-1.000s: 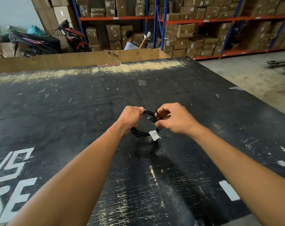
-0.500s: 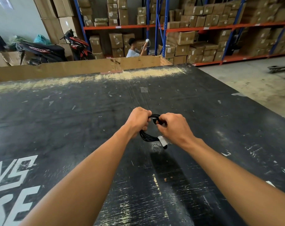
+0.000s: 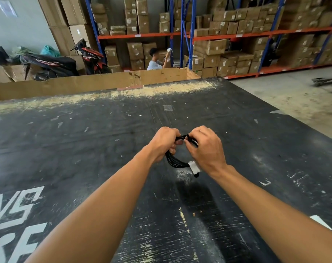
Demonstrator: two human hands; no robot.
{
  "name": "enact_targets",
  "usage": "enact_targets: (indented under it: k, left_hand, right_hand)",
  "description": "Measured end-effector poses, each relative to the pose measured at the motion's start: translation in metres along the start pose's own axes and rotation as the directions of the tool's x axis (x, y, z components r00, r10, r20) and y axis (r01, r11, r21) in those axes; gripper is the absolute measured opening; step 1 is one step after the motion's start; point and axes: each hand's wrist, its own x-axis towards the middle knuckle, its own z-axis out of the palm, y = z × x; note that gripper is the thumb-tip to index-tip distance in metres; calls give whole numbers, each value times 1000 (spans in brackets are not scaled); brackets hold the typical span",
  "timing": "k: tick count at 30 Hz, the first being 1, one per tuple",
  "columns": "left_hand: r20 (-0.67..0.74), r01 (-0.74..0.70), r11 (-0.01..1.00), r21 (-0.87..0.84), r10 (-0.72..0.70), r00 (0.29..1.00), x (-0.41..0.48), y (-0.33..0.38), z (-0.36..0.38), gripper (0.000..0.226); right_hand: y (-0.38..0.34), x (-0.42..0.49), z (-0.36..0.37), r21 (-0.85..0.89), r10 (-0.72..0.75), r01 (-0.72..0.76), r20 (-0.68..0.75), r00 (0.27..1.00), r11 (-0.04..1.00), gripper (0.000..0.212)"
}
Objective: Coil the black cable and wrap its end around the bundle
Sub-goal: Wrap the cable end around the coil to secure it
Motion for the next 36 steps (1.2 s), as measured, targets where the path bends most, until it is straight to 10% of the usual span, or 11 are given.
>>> enact_targets:
  k: [18, 28, 36]
  left_hand:
    - [-115, -173, 979, 107, 185, 976, -3, -4, -14, 22]
    - [-34, -280, 949, 146, 288, 957, -7, -7, -21, 15]
    - [62, -246, 947, 208, 239, 969, -2, -5, -20, 11]
  right_hand:
    - [2, 28, -19, 257, 224, -285, 243, 944, 923, 12]
    - [-1, 47, -35, 388, 359, -630, 574, 736, 673, 19]
    - [8, 46, -25, 274, 369, -507, 428, 825, 817, 24]
